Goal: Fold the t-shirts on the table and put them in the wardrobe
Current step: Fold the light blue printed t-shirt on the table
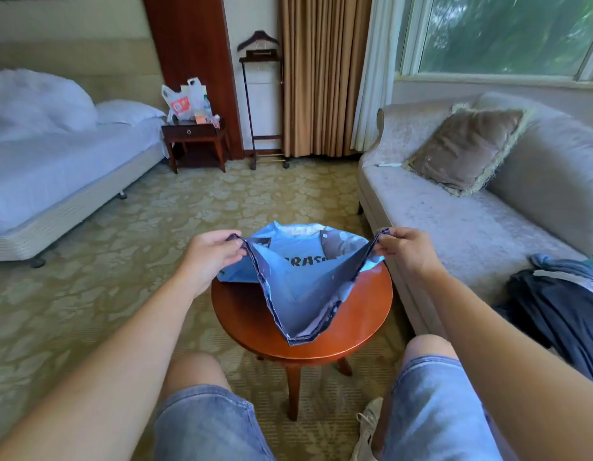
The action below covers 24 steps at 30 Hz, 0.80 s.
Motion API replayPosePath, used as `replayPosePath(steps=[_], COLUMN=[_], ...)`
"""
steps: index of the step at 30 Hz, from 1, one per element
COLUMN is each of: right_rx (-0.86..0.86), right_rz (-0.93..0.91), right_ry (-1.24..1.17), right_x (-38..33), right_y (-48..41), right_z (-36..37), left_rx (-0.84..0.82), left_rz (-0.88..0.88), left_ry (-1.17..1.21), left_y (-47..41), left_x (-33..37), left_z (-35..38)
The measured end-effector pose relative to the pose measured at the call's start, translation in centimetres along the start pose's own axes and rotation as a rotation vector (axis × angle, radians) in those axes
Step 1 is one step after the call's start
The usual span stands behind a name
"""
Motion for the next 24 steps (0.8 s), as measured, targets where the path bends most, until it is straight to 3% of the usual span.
replayPosePath(steps=[3, 5, 10, 15, 20, 22, 24], right_rx=[0.030, 0.002, -0.072, -0.172, -0.313, -0.280, -0.124], right_rz=[-0.085, -0.080, -0.030, 0.137, 0.413, 0.400, 0.296], right_ry=[0.160, 0.187, 0.283, 0.388, 0.330, 0.332, 0.337], right_x=[-1.1, -1.5, -1.6, -0.2, 1.1, 1.0, 0.2], right_y=[1.0, 1.5, 2.3, 3.0, 4.4, 4.0, 3.0], right_z=[-0.2, -0.1, -0.1, -1.0, -2.2, -2.7, -3.3], left_rx=[0.090, 0.128, 0.008, -0.115, -0.251, -0.203, -0.043], left_rz=[0.115, 0.174, 0.208, 0.024, -0.199, -0.215, -0.205], left_ry=[-0.258, -0.311, -0.464, -0.511, -0.337, -0.309, -0.258], left_y=[0.6, 1.1, 1.8, 2.6, 4.4, 4.1, 2.8], left_x=[0.3, 0.7, -0.1, -2.9, -5.4, -5.9, -6.2], left_z=[-0.6, -1.2, -1.1, -1.4, -1.9, -2.6, -4.2])
Point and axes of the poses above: each hand's wrist, its own y-axis away from the middle knuckle, its own z-axis out of the palm, x = y × z, the point moved 6 cm from there along -y, towards the middle knuckle, and after that the axes turned 15 degrees about -y, right-handed, at the moved point
